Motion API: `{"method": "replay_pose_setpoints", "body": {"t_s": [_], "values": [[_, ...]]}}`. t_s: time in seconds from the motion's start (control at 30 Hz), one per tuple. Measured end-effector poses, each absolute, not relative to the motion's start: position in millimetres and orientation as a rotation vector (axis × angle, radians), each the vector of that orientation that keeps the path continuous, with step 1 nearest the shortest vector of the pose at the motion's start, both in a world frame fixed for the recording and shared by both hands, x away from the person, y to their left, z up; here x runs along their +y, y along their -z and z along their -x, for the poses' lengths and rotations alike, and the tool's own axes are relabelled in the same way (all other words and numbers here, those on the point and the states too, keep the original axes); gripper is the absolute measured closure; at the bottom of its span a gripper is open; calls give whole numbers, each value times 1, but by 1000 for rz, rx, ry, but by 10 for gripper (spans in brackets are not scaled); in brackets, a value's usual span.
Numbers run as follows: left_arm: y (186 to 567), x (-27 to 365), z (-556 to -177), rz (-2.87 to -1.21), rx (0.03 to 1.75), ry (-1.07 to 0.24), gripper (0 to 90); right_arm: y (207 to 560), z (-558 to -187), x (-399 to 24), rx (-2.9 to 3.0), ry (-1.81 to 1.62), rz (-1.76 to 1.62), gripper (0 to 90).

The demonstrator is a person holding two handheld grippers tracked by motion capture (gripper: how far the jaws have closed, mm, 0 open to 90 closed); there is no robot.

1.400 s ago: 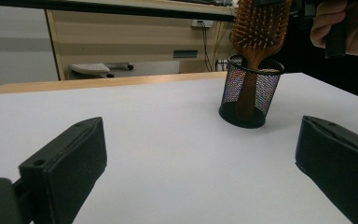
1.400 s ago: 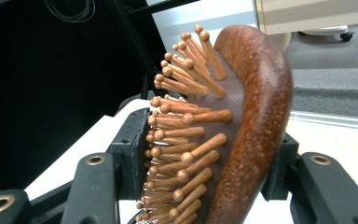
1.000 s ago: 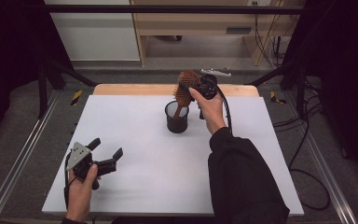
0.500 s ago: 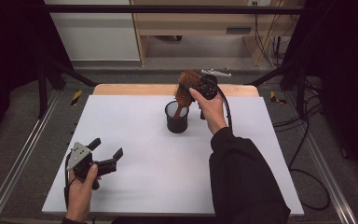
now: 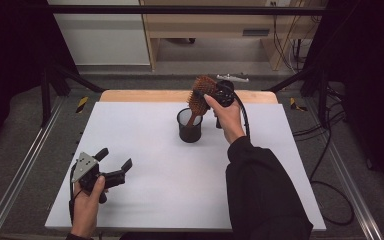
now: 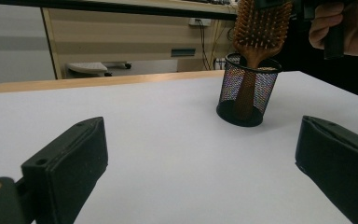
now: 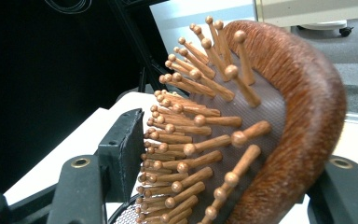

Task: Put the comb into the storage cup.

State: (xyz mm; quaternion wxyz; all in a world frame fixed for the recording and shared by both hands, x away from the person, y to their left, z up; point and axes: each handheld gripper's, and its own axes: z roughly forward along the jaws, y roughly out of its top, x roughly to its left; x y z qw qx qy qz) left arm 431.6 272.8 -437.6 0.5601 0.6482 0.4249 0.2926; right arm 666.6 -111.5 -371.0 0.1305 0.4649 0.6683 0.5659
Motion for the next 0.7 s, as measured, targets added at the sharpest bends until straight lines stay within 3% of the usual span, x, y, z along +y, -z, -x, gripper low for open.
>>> {"method": "replay_pose_setpoints", "body": {"t_s": [0.7], "values": [[438, 272, -432, -1532, 998, -688, 24, 371, -666, -113, 1973, -1599, -1337, 322]]}}
